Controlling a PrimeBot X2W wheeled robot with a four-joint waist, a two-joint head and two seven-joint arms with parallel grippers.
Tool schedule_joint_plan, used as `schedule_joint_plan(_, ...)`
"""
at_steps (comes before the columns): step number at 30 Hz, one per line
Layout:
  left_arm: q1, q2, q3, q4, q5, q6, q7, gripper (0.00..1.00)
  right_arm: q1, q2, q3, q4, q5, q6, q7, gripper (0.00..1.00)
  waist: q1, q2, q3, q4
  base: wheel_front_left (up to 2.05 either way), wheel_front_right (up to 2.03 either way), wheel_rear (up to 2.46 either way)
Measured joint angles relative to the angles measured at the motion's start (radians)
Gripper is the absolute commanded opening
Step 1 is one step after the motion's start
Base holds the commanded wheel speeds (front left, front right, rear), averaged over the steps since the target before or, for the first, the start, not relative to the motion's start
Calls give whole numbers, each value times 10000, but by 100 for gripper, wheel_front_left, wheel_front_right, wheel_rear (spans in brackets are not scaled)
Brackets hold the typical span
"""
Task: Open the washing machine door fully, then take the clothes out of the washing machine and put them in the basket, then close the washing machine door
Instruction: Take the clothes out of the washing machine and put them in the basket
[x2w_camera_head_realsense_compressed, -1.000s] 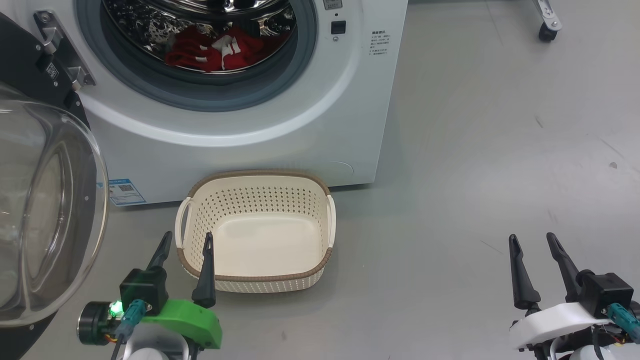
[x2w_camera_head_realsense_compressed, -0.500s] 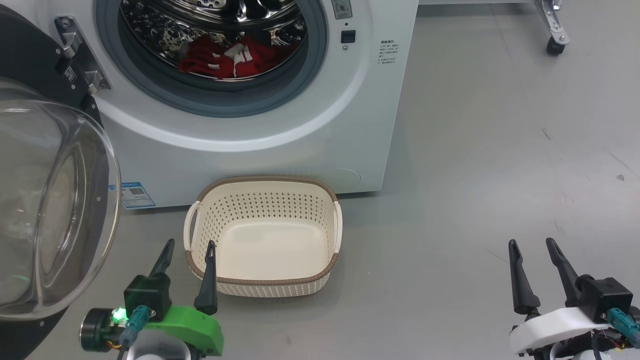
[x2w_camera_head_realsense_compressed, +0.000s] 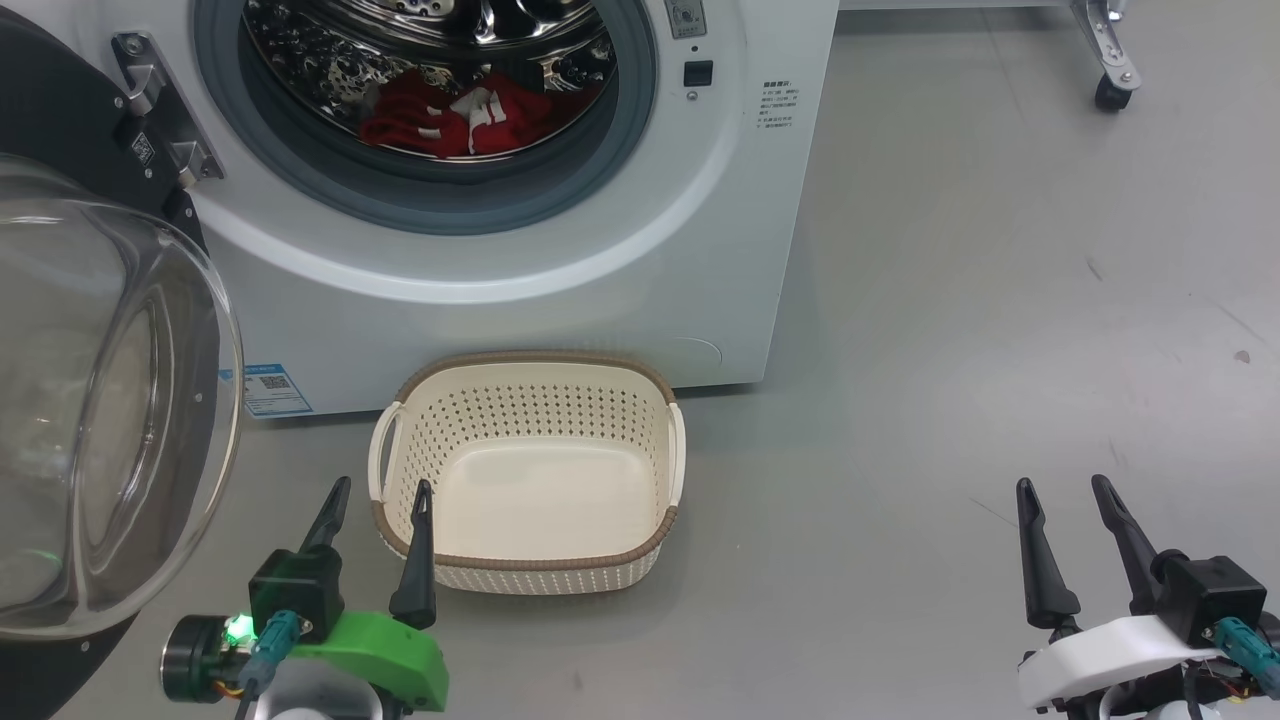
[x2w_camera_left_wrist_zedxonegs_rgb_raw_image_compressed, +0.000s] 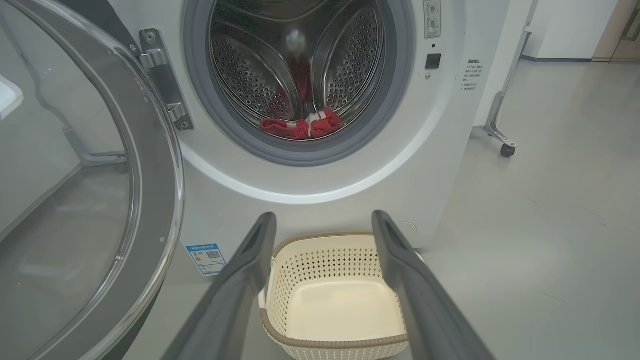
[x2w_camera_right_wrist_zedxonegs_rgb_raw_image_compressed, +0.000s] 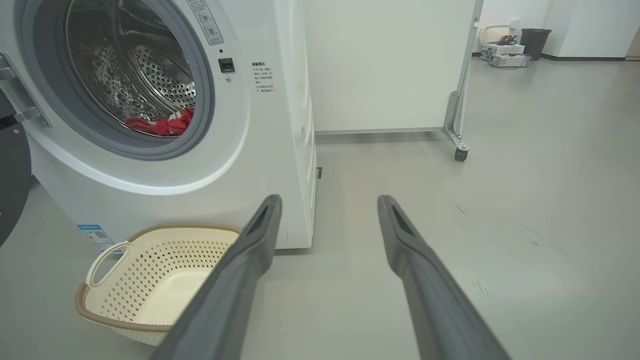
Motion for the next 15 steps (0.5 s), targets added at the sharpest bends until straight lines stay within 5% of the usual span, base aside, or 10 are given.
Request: schedule_joint_plan(15, -3, 15, -42, -318, 33, -4, -318, 100, 47, 17, -8, -136, 0, 2, 0, 100, 0, 0, 65, -33, 22, -22, 0)
